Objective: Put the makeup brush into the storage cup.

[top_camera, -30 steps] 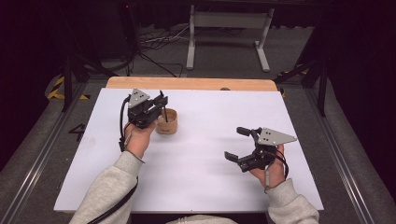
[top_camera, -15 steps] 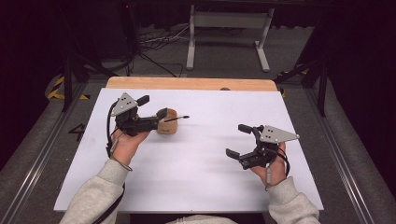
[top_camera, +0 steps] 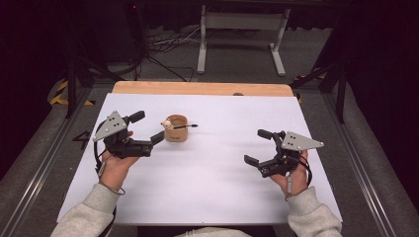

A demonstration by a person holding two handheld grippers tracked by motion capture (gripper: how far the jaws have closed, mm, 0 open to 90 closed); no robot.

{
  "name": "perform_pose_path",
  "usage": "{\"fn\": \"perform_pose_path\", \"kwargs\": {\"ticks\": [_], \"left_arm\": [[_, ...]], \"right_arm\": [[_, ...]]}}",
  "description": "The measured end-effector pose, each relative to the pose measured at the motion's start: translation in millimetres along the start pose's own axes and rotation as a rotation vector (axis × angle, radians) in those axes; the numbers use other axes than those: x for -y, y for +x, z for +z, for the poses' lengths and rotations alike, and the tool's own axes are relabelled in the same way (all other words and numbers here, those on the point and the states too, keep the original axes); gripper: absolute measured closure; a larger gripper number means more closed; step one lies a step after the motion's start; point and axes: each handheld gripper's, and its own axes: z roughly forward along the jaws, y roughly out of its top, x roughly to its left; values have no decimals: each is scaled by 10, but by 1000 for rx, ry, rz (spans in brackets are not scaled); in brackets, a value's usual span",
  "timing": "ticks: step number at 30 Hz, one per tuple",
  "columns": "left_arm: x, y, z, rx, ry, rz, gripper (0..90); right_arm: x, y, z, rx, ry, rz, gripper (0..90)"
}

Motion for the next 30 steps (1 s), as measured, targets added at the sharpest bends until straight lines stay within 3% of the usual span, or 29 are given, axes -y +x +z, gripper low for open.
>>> {"fn": "perform_pose_path", "kwargs": {"ticks": [8, 15, 22, 23, 28, 30], "left_arm": [[126, -84, -164, 28, 2, 9, 29], [316, -82, -233, 58, -11, -15, 11], [484, -107, -267, 53, -19, -4, 3], [526, -107, -276, 49, -23, -13, 3], [663, -107, -304, 50, -45, -57, 4], [717, -114, -302, 45, -39, -56, 4]], "right_arm": [[22, -37, -66, 5, -17, -26, 0], [72, -51, -83, -3, -12, -33, 0], [120, -65, -98, -18, 9, -27, 0], [148, -70, -109, -14, 30, -34, 0], [203, -70, -155, -19, 17, -34, 0], [229, -63, -167, -18, 15, -42, 0]]}}
